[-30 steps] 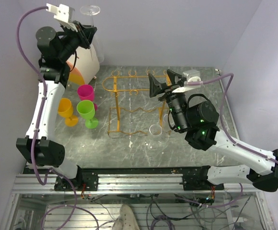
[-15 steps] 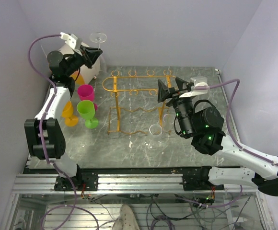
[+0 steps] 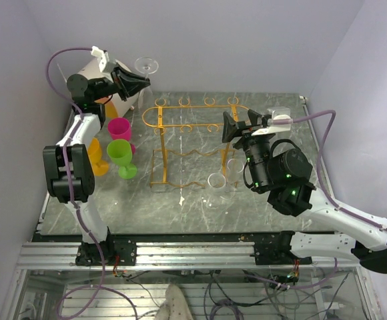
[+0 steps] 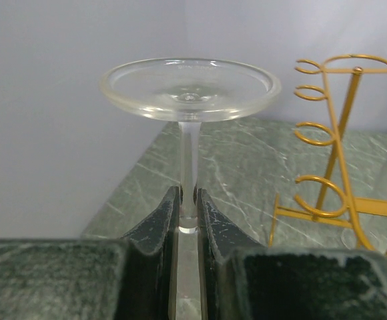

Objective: Place the wine glass upside down on the wine glass rack

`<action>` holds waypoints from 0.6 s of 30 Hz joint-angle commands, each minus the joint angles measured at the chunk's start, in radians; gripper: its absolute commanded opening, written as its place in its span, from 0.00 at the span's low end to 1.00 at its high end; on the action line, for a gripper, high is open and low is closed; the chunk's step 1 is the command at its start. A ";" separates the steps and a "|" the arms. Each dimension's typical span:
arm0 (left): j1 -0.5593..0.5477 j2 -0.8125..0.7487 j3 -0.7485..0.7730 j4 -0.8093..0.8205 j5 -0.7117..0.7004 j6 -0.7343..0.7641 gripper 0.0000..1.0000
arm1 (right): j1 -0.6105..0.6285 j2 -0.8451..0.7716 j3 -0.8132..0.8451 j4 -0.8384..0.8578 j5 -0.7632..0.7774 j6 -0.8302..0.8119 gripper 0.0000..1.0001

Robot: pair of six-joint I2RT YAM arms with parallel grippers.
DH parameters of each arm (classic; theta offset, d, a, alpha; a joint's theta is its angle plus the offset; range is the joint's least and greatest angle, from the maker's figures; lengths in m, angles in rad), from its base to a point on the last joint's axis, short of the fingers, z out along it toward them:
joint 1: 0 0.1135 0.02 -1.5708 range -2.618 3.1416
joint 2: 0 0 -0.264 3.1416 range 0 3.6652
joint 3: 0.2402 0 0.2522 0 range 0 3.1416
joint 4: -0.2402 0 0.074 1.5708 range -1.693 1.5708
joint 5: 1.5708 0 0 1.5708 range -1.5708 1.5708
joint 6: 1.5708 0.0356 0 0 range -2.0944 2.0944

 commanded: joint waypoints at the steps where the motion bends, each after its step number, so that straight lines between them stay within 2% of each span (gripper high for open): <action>1: -0.040 0.015 0.043 0.098 0.101 0.008 0.07 | 0.001 -0.026 0.006 -0.026 0.033 0.004 0.65; 10: -0.054 0.037 -0.018 0.169 0.124 0.020 0.07 | 0.001 -0.076 -0.010 -0.052 0.063 0.020 0.65; 18: -0.054 0.025 -0.117 0.245 0.163 0.024 0.07 | 0.001 -0.050 0.016 -0.067 0.070 0.001 0.65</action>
